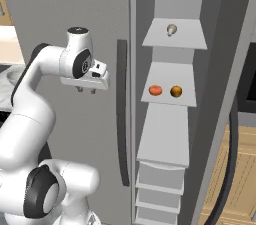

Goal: Take the mango, mushroom, and squash from the freezer and place them in the bowl on the counter.

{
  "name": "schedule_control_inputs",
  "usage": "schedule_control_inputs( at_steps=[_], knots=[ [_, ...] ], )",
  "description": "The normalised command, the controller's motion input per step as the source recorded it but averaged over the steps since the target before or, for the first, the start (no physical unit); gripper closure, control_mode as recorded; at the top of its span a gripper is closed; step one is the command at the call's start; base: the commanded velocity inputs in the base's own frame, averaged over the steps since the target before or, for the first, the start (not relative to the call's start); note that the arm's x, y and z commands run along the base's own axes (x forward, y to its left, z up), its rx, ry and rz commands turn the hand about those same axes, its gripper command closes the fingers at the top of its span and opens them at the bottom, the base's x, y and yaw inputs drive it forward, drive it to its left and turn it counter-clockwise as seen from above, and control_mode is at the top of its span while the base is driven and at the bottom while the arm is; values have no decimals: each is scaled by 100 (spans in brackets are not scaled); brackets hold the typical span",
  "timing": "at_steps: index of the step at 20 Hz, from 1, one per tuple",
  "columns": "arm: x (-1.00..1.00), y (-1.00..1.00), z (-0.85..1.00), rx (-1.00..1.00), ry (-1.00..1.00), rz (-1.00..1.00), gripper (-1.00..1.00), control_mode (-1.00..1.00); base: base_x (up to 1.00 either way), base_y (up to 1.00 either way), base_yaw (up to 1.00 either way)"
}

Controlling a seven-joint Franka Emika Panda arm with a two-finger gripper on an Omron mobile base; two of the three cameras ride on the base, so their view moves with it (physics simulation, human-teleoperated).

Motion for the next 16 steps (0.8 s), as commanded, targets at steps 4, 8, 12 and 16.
schedule_control_inputs(
  at_steps=[4, 8, 12, 16],
  knots=[
    [0, 0, 0, 0, 0, 0, -100, 100, 0, 0, 0],
    [0, 0, 0, 0, 0, 0, -100, 100, 0, 0, 1],
    [0, 0, 0, 0, 0, 0, -100, 100, 0, -20, 0],
    [0, 0, 0, 0, 0, 0, -100, 100, 0, -32, 0]
  ],
)
